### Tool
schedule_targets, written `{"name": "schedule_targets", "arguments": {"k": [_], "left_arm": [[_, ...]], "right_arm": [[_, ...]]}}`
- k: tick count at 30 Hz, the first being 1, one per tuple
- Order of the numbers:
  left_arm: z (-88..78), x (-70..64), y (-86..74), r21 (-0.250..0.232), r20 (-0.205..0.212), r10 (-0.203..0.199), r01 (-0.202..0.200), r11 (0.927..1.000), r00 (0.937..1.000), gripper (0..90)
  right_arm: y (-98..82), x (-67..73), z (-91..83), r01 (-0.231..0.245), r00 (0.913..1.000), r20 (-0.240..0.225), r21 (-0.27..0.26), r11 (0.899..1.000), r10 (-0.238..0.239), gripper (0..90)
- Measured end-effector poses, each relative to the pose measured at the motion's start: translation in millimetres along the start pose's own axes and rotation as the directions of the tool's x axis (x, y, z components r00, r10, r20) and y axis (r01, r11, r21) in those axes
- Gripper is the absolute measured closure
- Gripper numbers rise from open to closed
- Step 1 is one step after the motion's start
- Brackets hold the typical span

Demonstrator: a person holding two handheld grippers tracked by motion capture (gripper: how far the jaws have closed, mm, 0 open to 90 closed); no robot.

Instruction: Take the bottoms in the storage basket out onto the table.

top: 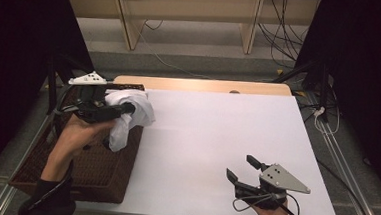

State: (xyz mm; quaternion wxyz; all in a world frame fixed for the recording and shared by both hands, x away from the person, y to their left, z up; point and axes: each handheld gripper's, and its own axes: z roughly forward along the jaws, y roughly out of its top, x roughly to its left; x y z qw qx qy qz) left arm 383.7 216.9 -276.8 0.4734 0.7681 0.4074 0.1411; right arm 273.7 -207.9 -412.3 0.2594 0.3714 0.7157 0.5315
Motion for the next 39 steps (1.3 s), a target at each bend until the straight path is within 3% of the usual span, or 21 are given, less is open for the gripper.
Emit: {"name": "schedule_targets", "arguments": {"k": [7,15,23,24,26,35,39], "left_arm": [[12.4,-19.9,2.5,0.019,0.049,0.033,-0.034,0.9992,0.9982,74.5],[27.1,-41.0,4.7,0.031,0.113,0.061,-0.065,0.9974,0.9917,74.6],[37.6,-64.6,7.3,0.031,0.18,0.096,-0.103,0.9942,0.979,74.5],[39.3,-66.2,7.4,0.036,0.204,0.093,-0.102,0.9941,0.9745,74.5],[41.3,-67.4,7.7,0.034,0.221,0.086,-0.096,0.9948,0.9715,74.5],[65.6,-73.8,-0.3,0.115,0.241,0.086,-0.116,0.9865,0.9668,74.4],[79.9,-75.5,-7.0,0.16,0.229,0.088,-0.127,0.979,0.9693,74.4]], "right_arm": [[-0.2,-0.2,0.0,-0.002,1.0,0.004,0.003,1.0,0.002,26.0],[-0.3,-0.5,0.1,-0.002,1.0,0.005,0.004,1.0,0.002,26.0],[-0.3,-0.9,-0.2,-0.004,1.0,0.007,0.001,1.0,0.004,26.0],[-0.3,-1.0,-0.4,-0.004,1.0,0.008,0.002,1.0,0.004,26.0],[-0.3,-1.0,-0.5,-0.004,1.0,0.008,0.002,1.0,0.004,26.0],[-0.3,-1.3,-0.6,-0.005,1.0,0.008,0.003,1.0,0.005,26.0],[-0.2,-1.4,-0.7,-0.004,1.0,0.007,0.001,1.0,0.004,26.0]]}}
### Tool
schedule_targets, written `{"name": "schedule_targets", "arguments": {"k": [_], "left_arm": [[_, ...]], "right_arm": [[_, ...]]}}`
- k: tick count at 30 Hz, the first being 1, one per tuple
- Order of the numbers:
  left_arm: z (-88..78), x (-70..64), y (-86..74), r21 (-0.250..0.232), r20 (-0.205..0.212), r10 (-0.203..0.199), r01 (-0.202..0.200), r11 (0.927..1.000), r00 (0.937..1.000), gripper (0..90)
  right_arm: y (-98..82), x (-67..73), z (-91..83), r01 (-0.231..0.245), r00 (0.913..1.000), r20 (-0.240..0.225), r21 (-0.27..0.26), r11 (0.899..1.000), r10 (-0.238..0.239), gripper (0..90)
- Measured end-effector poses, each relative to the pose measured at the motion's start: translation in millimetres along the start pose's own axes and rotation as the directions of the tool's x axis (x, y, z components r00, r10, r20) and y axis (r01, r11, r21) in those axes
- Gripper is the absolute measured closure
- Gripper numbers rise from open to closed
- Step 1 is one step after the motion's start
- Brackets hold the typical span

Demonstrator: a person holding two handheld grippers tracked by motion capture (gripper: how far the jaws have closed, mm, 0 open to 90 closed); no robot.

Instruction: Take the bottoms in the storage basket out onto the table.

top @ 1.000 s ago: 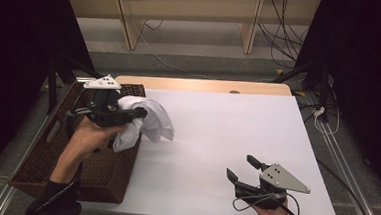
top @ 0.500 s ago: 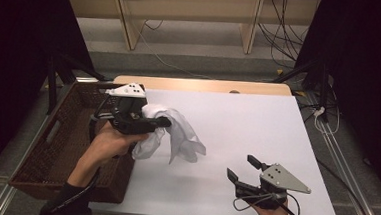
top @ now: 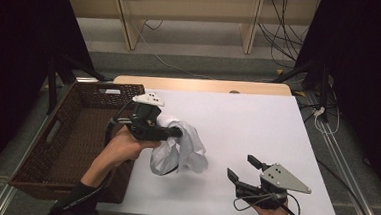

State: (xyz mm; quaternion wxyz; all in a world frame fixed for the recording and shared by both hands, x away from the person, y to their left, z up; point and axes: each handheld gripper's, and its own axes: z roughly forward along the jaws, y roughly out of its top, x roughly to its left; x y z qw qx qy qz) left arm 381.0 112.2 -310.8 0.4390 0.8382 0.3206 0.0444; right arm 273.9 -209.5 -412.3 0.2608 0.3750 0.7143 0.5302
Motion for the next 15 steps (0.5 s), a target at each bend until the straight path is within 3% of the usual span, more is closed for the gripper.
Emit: {"name": "schedule_targets", "arguments": {"k": [8,11,15], "left_arm": [[29.2,5.1,-9.0,0.075,-0.018,-0.004,0.006,0.9972,0.9998,74.0],[41.6,6.6,-11.9,0.084,-0.036,0.002,0.001,0.9965,0.9993,72.6],[53.9,7.8,-14.8,0.102,-0.029,-0.005,0.008,0.9947,0.9996,71.3]], "right_arm": [[0.0,0.1,0.2,0.0,1.0,0.0,0.001,1.0,0.0,26.1],[-0.1,0.2,0.6,0.0,1.0,0.0,-0.002,1.0,0.0,26.1],[0.1,0.3,0.6,0.002,1.0,-0.001,-0.001,1.0,-0.002,26.1]]}}
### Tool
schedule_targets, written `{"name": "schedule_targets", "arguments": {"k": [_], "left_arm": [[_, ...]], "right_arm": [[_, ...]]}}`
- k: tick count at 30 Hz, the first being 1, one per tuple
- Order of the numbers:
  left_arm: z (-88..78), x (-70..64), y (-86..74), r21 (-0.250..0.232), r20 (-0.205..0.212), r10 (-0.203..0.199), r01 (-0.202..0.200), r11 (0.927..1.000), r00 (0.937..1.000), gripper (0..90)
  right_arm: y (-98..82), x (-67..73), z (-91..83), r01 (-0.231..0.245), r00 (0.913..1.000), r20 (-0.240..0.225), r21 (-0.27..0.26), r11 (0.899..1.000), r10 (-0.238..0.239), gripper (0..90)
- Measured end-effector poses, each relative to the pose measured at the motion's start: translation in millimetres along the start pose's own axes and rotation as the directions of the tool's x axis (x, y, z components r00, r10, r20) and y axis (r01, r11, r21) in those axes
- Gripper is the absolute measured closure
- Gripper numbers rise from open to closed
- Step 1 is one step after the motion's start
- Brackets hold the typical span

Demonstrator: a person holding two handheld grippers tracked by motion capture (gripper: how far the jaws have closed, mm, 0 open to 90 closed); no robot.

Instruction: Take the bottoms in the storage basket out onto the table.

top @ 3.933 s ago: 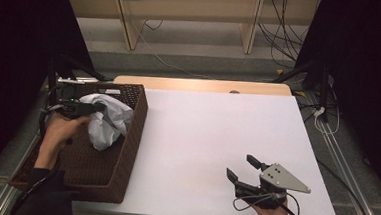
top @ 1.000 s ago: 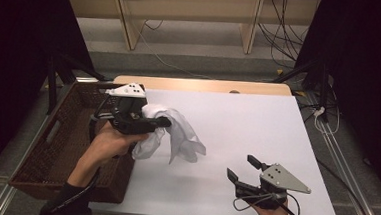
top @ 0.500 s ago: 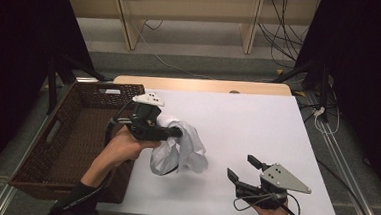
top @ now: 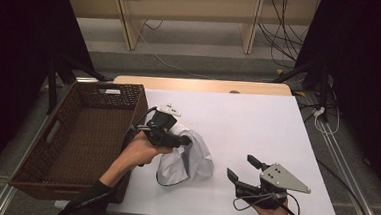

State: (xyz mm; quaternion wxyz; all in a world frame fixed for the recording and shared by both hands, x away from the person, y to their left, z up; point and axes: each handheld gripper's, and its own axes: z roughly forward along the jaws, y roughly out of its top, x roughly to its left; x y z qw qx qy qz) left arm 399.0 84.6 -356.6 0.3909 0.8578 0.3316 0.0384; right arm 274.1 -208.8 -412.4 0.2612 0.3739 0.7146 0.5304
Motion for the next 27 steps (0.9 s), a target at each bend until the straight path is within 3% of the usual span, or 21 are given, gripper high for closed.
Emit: {"name": "schedule_targets", "arguments": {"k": [10,27], "left_arm": [[18.7,-3.7,0.0,0.017,-0.017,0.023,-0.023,0.9996,0.9996,68.0],[43.6,1.0,-3.7,0.02,-0.034,0.008,-0.008,0.9998,0.9994,65.6]], "right_arm": [[-0.1,-0.4,-0.5,0.0,1.0,0.0,0.002,1.0,0.0,26.2],[-0.2,-0.6,-0.4,0.0,1.0,0.004,0.005,1.0,0.0,26.2]]}}
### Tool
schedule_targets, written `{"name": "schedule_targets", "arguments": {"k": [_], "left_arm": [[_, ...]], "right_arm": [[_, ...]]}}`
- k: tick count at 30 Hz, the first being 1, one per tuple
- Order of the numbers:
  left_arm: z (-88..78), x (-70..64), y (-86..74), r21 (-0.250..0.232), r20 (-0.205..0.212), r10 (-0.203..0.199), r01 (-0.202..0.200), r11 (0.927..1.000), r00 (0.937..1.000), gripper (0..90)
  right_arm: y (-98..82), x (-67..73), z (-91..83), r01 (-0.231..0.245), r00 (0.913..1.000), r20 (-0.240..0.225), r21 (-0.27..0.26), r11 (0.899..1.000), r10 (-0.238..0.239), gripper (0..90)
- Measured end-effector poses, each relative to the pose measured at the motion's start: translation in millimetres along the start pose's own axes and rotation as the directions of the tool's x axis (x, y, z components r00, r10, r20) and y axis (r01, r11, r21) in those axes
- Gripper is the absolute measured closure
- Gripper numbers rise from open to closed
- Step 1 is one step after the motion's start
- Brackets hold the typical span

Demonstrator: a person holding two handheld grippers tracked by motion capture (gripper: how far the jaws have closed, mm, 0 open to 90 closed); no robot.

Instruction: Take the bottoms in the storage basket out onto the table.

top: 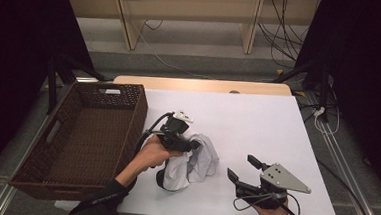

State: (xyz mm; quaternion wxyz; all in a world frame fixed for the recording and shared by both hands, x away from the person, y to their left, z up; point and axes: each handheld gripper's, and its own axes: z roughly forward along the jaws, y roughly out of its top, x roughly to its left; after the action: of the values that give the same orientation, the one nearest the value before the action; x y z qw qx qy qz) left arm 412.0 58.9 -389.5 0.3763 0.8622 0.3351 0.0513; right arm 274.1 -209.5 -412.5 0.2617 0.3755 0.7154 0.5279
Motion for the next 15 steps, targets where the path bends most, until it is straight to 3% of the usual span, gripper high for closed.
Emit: {"name": "schedule_targets", "arguments": {"k": [7,15], "left_arm": [[5.9,-1.7,1.1,-0.002,-0.011,0.002,-0.002,1.0,0.9999,59.9],[10.4,-4.1,2.5,-0.007,-0.032,-0.016,0.016,0.9999,0.9994,36.8]], "right_arm": [[-0.1,0.2,0.5,-0.001,1.0,-0.001,0.006,1.0,0.001,26.2],[0.0,0.3,0.2,0.0,1.0,-0.004,0.004,1.0,0.0,26.2]]}}
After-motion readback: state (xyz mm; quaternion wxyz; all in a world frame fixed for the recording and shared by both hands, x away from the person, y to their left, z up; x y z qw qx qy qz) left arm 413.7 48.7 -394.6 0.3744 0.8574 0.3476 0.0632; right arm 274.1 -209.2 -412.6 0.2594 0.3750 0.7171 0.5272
